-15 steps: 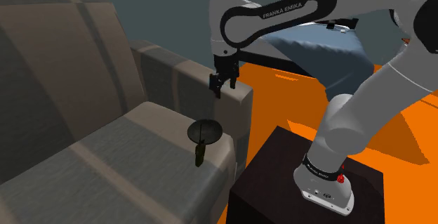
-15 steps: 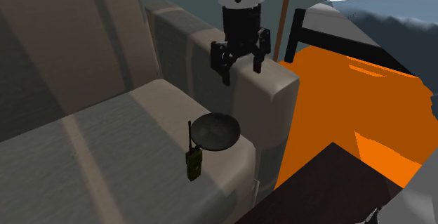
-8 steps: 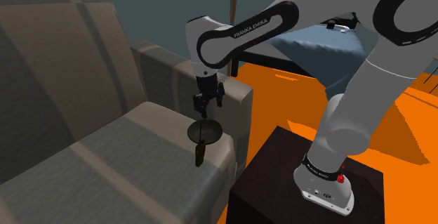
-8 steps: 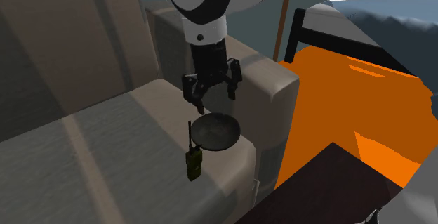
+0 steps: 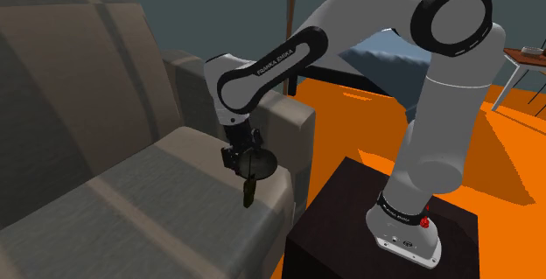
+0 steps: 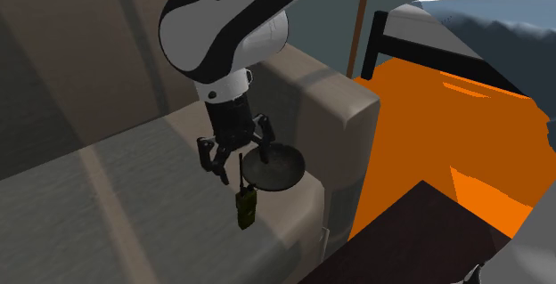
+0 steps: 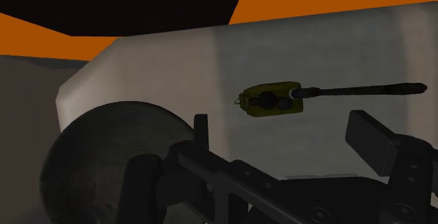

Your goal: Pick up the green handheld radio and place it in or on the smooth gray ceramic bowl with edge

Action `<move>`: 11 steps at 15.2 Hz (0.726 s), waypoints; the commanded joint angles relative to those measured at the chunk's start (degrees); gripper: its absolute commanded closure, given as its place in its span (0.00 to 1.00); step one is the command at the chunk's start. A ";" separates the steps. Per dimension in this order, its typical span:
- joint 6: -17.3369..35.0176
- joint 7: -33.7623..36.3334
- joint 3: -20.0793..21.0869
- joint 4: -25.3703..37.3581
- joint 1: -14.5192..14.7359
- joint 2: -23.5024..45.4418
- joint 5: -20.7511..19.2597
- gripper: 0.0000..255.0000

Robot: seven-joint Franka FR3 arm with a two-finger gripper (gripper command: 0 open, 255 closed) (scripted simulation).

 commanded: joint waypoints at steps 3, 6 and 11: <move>2.73 0.17 0.33 -1.74 0.40 1.40 0.29 0.00; 5.05 0.20 0.42 -3.39 0.56 2.08 0.30 0.00; 6.28 0.23 0.47 -4.21 0.65 2.48 0.29 0.00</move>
